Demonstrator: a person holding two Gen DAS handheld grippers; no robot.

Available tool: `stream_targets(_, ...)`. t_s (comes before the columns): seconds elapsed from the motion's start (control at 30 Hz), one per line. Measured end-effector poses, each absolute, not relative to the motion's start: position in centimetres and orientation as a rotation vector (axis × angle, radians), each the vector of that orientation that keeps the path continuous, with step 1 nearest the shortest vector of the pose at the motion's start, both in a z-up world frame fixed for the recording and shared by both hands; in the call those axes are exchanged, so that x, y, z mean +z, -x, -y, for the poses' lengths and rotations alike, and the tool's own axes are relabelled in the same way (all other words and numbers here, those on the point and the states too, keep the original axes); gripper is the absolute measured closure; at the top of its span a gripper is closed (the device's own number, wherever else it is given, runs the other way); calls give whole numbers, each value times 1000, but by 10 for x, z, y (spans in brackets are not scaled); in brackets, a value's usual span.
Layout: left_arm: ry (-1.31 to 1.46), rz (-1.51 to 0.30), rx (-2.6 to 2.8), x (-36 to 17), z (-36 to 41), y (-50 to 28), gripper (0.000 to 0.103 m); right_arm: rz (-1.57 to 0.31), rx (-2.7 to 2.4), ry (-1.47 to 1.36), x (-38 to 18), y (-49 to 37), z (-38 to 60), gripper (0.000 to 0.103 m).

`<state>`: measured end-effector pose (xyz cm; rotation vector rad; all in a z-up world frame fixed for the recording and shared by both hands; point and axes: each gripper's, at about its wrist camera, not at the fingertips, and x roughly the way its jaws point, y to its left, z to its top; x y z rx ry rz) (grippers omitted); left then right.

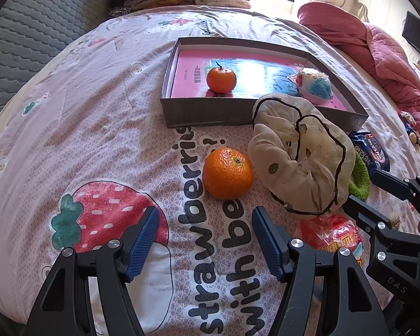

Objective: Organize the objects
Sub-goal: 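Grasp the second mandarin with left gripper while right gripper grasps the green fuzzy ring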

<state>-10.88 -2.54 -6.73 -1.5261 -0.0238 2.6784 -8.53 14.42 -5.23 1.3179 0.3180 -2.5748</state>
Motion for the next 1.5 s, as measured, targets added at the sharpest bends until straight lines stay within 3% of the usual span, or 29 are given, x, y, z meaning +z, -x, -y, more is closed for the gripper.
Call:
stream_targets(0.73,1518,9,2678,-76,18,143,33,-437,-2523,-1272,-57,104,-133,47)
stream_targets(0.87,1519,38,2675,-78,20,148,33,-423,-2471,-1304,-61,113,-130,59)
stream_targets(0.93,1517,38,2677,-78,20,150,33,-385,-2446,-1324,-63,117,-130,70)
stream_targets(1.13,1507,56,2676,-81,21,155,33,-326,-2425,-1326,-66,120,-134,85)
stream_targets(1.23,1499,54,2674,-81,21,157,33,-340,-2424,-1321,-65,118,-132,88)
stream_targets(1.33,1486,64,2668,-81,21,157,38,-361,-2425,-1315,-63,116,-130,89)
stream_targets(1.5,1465,42,2649,-80,17,155,61,-374,-2434,-1308,-61,113,-130,89)
